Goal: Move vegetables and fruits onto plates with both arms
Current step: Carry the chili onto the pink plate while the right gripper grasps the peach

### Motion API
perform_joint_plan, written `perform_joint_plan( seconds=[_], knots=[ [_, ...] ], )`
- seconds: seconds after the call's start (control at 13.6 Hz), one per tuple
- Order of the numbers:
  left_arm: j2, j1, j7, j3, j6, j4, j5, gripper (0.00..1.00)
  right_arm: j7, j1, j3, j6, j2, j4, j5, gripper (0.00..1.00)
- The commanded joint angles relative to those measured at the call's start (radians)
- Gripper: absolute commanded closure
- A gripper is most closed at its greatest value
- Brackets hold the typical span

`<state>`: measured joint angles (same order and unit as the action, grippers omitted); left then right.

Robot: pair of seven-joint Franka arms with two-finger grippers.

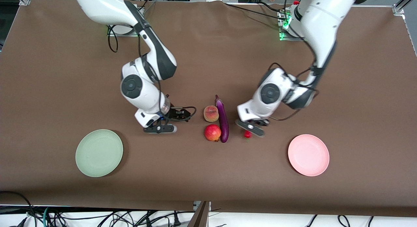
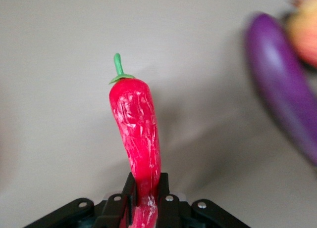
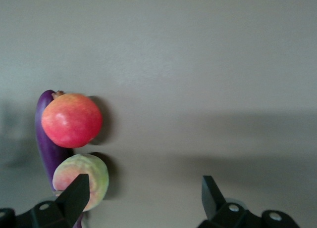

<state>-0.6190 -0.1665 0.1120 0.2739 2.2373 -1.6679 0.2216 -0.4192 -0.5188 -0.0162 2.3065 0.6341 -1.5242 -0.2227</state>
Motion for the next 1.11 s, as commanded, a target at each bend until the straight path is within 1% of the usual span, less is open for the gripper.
perform_joint_plan(
  seconds=[0.0, 0.07, 0.15, 0.22, 0.29, 0.44, 0.52, 0.59, 0.74, 0.88, 0.96, 1.03],
  knots=[
    [0.11, 0.097, 0.006, 0.01, -0.111, 0.0, 0.016, 1.0, -0.059, -0.059, 0.007, 0.072, 0.044, 0.029, -0.01, 0.0],
    [0.114, 0.12, 0.003, 0.007, -0.143, 0.023, 0.024, 1.0, -0.082, -0.076, 0.007, 0.112, 0.062, 0.035, -0.01, 0.0],
    [0.111, 0.14, 0.0, -0.01, -0.146, 0.033, 0.031, 1.0, -0.102, -0.095, 0.007, 0.151, 0.076, 0.035, -0.01, 0.0],
    [0.111, 0.15, -0.024, -0.042, -0.145, 0.043, 0.068, 1.0, -0.122, -0.11, 0.007, 0.183, 0.088, 0.035, -0.01, 0.0],
    [0.096, 0.171, -0.061, -0.059, -0.142, 0.087, 0.099, 1.0, -0.139, -0.124, 0.007, 0.204, 0.102, 0.035, -0.012, 0.0],
    [0.032, 0.2, -0.168, -0.062, -0.14, 0.157, 0.108, 1.0, -0.179, -0.151, 0.007, 0.231, 0.125, 0.035, -0.01, 0.0],
    [-0.011, 0.231, -0.217, -0.058, -0.113, 0.181, 0.096, 1.0, -0.19, -0.162, 0.007, 0.257, 0.137, 0.035, -0.01, 0.0],
    [-0.039, 0.236, -0.242, -0.058, -0.067, 0.2, 0.107, 1.0, -0.199, -0.171, 0.007, 0.278, 0.147, 0.035, -0.01, 0.0],
    [-0.099, 0.245, -0.325, -0.059, 0.023, 0.204, 0.099, 1.0, -0.213, -0.185, 0.007, 0.304, 0.165, 0.035, -0.01, 0.0],
    [-0.136, 0.246, -0.344, -0.059, 0.092, 0.201, 0.108, 0.99, -0.23, -0.198, 0.007, 0.324, 0.18, 0.036, -0.01, 0.0],
    [-0.145, 0.248, -0.342, -0.059, 0.109, 0.198, 0.098, 0.92, -0.231, -0.202, 0.007, 0.335, 0.187, 0.036, -0.009, 0.0],
    [-0.151, 0.245, -0.338, -0.059, 0.113, 0.192, 0.096, 0.66, -0.231, -0.204, 0.007, 0.346, 0.193, 0.036, -0.009, 0.0]
  ],
)
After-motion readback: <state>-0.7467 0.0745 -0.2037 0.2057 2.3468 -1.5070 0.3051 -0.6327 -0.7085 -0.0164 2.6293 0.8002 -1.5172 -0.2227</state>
